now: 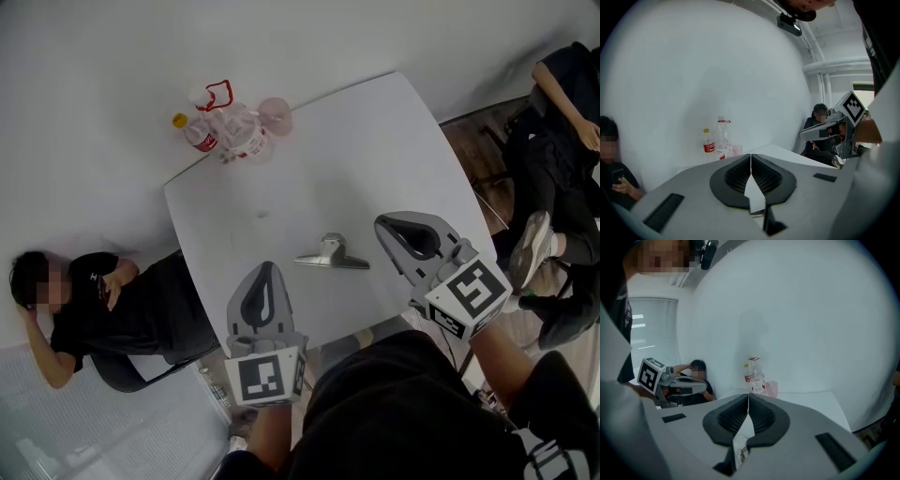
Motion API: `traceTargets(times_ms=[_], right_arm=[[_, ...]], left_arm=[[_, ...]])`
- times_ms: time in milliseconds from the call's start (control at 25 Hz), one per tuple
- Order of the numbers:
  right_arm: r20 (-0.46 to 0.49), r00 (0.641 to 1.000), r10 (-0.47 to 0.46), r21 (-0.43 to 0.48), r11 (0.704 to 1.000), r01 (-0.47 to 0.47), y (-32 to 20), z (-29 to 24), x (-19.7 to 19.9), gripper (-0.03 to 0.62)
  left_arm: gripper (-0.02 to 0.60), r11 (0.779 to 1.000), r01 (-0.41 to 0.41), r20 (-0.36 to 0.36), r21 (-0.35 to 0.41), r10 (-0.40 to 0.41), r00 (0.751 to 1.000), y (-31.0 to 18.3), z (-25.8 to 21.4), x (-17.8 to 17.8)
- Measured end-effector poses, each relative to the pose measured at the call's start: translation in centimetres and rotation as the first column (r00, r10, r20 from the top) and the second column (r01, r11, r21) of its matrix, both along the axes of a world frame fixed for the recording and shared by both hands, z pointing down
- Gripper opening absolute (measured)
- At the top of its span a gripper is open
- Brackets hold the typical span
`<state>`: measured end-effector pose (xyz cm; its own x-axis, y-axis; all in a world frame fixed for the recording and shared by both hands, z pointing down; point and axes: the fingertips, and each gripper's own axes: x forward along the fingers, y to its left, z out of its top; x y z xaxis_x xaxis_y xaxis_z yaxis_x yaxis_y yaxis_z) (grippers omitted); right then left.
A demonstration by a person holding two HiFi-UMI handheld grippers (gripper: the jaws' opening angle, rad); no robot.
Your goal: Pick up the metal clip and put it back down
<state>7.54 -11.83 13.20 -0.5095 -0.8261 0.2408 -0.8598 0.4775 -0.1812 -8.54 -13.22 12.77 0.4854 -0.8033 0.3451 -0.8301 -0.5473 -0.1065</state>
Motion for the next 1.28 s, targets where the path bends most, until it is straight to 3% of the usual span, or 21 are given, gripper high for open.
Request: traceTargets(times_ms=[360,480,600,1080,1120,1200,1280], right_arm=[[-0.09,0.995,-0.044,-0.099,0.994,0.035,0.0,3.0,-2.3,0.018],[-0.087,0.994,-0.066,-0.141,0.989,0.053,-0.4,4.8,-2.8,0.018],[-0.085,0.991,-0.104,-0.135,0.987,0.092,-2.6,6.2,-3.5,0.018],[-0.073,0.982,-0.174,-0.225,0.962,0.154,-1.2,10.5,-3.1,0.023],[-0.065,0.981,-0.18,-0.227,0.96,0.161,-1.2,10.5,-3.2,0.031],[-0.049,0.978,-0.202,-0.238,0.953,0.185,-1.2,10.4,-3.4,0.133],[-0.042,0.975,-0.22,-0.253,0.946,0.202,-1.0,10.6,-3.6,0.146]], left_arm=[[0.023,0.998,-0.023,0.003,-0.065,0.024,1.0,-1.1,5.2,-2.7],[0.023,0.992,-0.023,0.005,-0.127,0.023,1.0,-1.4,7.3,-3.2],[0.023,0.997,-0.007,-0.003,-0.081,0.006,1.0,-3.6,8.0,-3.8],[0.023,0.983,0.019,0.012,-0.182,-0.017,1.0,-2.2,12.8,-3.1],[0.023,0.983,0.021,0.013,-0.183,-0.019,1.0,-2.2,12.8,-3.1],[0.023,0.983,0.029,0.018,-0.181,-0.026,0.999,-2.3,12.6,-3.1],[0.023,0.982,0.031,0.024,-0.187,-0.027,0.999,-2.3,12.9,-3.0]])
